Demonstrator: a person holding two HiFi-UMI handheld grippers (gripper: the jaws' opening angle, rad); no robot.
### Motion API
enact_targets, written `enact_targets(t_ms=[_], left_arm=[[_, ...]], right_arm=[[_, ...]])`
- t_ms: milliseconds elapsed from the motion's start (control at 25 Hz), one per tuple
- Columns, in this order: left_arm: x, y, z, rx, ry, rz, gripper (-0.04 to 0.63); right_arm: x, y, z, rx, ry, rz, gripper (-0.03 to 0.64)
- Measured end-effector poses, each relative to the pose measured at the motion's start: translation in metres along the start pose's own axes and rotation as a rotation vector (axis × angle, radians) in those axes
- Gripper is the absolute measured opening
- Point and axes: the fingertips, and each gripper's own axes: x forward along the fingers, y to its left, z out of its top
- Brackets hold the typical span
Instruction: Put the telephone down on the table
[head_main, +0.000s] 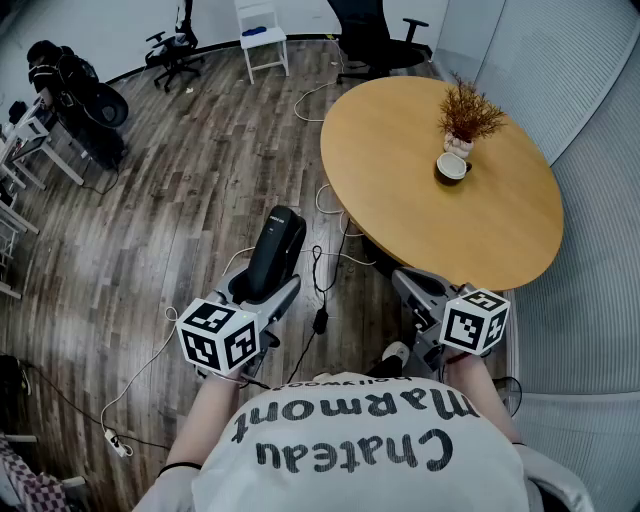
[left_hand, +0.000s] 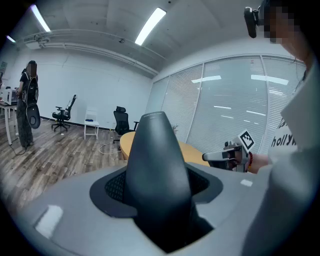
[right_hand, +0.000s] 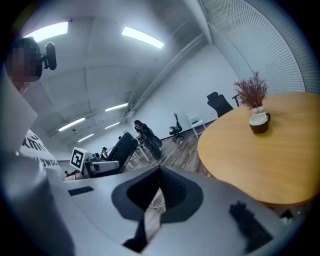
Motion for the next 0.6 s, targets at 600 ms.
enact_targets(t_ms=[600], left_arm=[[0.004, 0.035, 0.024, 0.021, -0.019, -0.023, 0.291]], right_arm=[[0.024, -0.013, 0.017, 0.043, -0.027, -0.055, 0.015]])
